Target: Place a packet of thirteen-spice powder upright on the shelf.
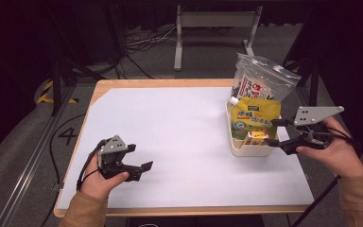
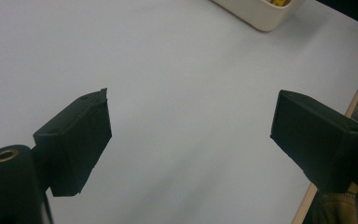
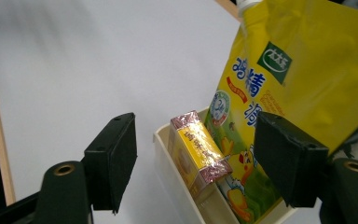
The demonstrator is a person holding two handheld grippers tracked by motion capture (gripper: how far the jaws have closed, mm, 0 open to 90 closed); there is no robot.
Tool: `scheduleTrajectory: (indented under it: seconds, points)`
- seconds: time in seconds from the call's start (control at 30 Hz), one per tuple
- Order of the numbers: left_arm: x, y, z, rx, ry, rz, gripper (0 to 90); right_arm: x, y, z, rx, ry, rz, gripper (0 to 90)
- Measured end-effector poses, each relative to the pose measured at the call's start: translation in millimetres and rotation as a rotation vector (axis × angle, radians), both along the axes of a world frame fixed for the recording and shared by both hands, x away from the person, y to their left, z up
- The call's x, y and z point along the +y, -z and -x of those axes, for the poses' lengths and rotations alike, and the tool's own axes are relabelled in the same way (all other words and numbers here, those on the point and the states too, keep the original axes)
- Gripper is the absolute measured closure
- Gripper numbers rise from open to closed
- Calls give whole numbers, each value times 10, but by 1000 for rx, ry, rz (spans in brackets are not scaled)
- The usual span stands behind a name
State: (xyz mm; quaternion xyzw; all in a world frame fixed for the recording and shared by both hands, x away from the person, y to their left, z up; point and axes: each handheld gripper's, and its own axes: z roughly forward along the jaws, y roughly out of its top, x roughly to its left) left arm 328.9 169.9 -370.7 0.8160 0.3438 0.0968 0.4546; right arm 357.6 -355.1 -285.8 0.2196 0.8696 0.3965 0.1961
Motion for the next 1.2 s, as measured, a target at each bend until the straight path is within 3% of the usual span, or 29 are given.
scheduleTrajectory:
  seconds: [0.1, 0.23, 0.5, 0.73, 0.93, 0.97, 1.0, 1.2]
  points:
    - [39, 14, 15, -6, -8, 8, 125, -67, 63, 71, -16, 48, -75, 288]
    - [83, 46, 34, -15, -12, 15, 125, -125, 141, 141, -29, 85, -134, 266]
    - [156, 110, 49, -20, -19, 19, 124, -248, 332, 239, -41, 155, -213, 191]
    - [203, 188, 52, -22, -29, 27, 124, -304, 539, 301, -34, 208, -240, 134]
    - [258, 271, 32, -33, -44, 27, 122, -344, 894, 328, -19, 275, -262, 120]
    - [258, 271, 32, -33, -44, 27, 121, -344, 894, 328, -19, 275, -262, 120]
    - [263, 279, 31, -28, -47, 27, 121, -353, 985, 309, 10, 283, -237, 120]
    - [271, 288, 25, -25, -51, 26, 121, -357, 1036, 310, 13, 293, -244, 120]
